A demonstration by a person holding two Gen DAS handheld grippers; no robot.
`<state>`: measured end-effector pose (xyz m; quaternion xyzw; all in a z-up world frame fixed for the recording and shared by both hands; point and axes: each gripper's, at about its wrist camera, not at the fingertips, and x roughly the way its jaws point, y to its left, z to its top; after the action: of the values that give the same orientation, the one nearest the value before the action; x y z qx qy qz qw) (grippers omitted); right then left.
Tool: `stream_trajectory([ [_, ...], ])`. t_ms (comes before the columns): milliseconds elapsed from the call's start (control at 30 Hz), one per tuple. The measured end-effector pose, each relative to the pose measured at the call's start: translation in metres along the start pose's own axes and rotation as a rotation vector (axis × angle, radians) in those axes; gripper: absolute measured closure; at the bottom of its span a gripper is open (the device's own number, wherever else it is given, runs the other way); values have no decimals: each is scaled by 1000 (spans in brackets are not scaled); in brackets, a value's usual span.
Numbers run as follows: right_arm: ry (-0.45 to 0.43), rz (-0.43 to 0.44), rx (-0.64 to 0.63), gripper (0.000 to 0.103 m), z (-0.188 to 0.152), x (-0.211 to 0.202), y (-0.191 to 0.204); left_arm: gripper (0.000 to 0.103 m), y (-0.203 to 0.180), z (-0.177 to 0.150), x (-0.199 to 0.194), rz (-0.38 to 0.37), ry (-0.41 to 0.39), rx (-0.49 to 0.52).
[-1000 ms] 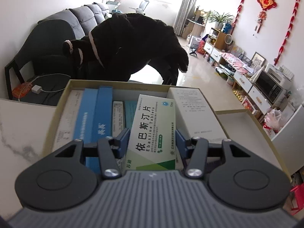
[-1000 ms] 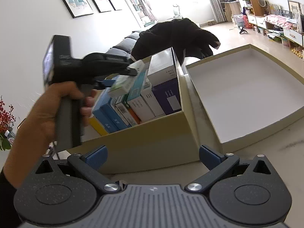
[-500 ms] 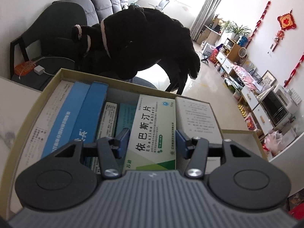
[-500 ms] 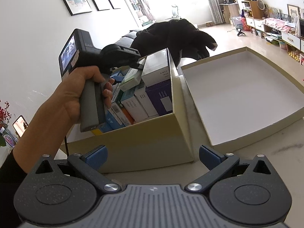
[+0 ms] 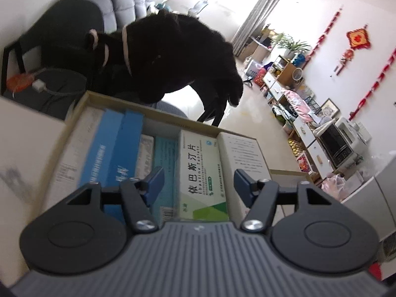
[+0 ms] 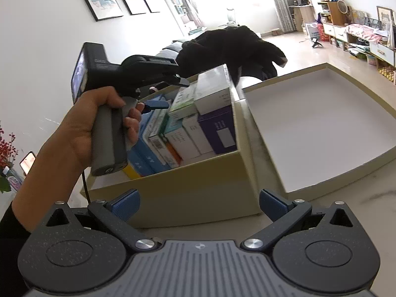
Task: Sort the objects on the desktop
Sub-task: 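Open the left tool to release the Ebastine box and withdraw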
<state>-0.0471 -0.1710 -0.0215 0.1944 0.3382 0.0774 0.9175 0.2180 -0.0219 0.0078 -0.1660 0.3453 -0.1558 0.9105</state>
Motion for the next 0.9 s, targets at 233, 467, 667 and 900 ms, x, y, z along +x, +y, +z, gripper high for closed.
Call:
stream_trajectory([
  [233, -16, -10, -52, 0, -1, -8, 20, 33, 10, -9, -40, 5, -55, 70],
  [467, -2, -4, -94, 0, -10, -15, 40, 32, 37, -21, -87, 21, -110, 52],
  [667, 1, 7, -125, 0, -15, -19, 58, 31, 67, -33, -134, 56, -152, 48],
  [900, 20, 16, -147, 0, -30, -20, 76, 28, 108, -59, -171, 108, -150, 58],
])
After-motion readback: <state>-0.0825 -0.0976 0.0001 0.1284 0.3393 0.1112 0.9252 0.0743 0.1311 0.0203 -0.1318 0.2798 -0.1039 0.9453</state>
